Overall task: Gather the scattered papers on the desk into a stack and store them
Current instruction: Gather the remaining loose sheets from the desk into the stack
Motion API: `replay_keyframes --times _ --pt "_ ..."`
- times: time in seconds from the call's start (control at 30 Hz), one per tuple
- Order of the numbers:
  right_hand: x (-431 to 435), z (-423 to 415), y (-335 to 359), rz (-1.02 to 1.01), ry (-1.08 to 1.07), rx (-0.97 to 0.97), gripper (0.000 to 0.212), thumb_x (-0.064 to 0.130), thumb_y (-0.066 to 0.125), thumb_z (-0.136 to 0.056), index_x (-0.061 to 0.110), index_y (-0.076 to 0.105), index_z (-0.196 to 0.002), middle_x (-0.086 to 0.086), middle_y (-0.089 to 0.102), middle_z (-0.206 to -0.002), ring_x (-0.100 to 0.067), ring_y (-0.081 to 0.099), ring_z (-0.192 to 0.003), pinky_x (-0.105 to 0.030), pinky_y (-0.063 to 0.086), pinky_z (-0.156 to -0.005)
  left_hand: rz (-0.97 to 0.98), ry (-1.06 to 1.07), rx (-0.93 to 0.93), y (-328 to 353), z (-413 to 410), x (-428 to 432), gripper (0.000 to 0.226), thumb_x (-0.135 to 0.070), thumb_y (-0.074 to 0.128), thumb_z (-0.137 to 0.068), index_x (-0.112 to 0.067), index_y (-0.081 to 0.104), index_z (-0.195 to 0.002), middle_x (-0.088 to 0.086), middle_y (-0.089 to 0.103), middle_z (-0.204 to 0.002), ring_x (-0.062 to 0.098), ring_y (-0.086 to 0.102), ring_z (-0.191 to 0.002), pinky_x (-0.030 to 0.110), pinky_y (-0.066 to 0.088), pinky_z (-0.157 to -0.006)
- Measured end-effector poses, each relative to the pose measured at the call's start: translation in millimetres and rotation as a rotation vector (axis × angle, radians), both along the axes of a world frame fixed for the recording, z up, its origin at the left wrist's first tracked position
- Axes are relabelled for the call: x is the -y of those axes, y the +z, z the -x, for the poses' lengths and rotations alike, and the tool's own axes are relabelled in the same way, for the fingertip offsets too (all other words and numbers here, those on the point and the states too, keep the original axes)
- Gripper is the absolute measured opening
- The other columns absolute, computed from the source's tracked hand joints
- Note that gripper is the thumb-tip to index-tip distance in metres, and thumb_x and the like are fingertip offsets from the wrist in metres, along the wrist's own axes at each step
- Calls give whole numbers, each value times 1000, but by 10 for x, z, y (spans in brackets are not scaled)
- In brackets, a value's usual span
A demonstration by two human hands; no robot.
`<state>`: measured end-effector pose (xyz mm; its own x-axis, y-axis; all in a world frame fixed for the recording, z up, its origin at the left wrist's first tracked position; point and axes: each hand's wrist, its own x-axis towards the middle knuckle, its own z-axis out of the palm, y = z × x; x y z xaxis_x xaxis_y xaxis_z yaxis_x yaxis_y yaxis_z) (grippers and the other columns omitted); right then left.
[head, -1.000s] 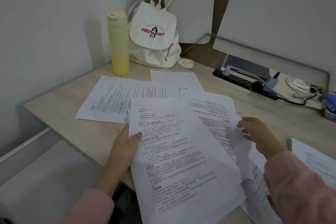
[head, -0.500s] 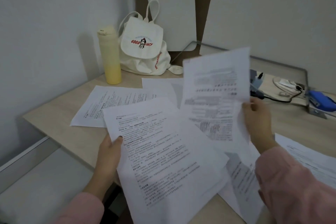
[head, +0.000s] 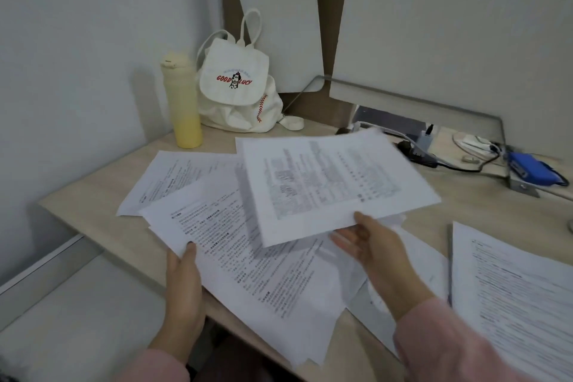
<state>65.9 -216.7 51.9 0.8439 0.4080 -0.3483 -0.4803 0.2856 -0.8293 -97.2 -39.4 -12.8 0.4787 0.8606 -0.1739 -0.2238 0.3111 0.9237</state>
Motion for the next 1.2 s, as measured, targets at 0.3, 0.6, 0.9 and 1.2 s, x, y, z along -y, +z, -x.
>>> replay_keyframes --times 0.3,0.6,0.9,1.2 --pt "-346 764 -258 162 512 -132 28 19 43 -96 -2 60 -90 -15 69 -76 -22 65 -63 -29 57 -57 -57 -79 207 153 14 152 62 -75 38 -74 -40 57 -122 -10 62 -127 8 58 -114 33 44 -92" --pt "-280 848 -223 298 718 -33 35 24 39 -96 12 69 -84 -3 64 -61 -12 53 -46 -21 41 -50 -189 -206 -138 69 -23 331 69 -77 54 -65 -37 50 -121 -15 56 -125 4 54 -113 25 38 -98" --pt "6 496 6 278 531 135 32 17 47 -93 7 71 -73 -6 70 -67 -15 67 -59 -22 55 -58 89 -86 -91 147 8 -89 28 -2 49 -88 -15 61 -111 0 67 -103 20 63 -96 38 49 -84" --pt "528 -155 -170 299 -165 -159 13 6 56 -84 10 48 -76 -5 38 -79 -18 40 -65 -28 39 -58 90 -304 -317 333 93 -525 11 -16 51 -82 -22 60 -81 -1 66 -72 21 59 -61 22 44 -42"
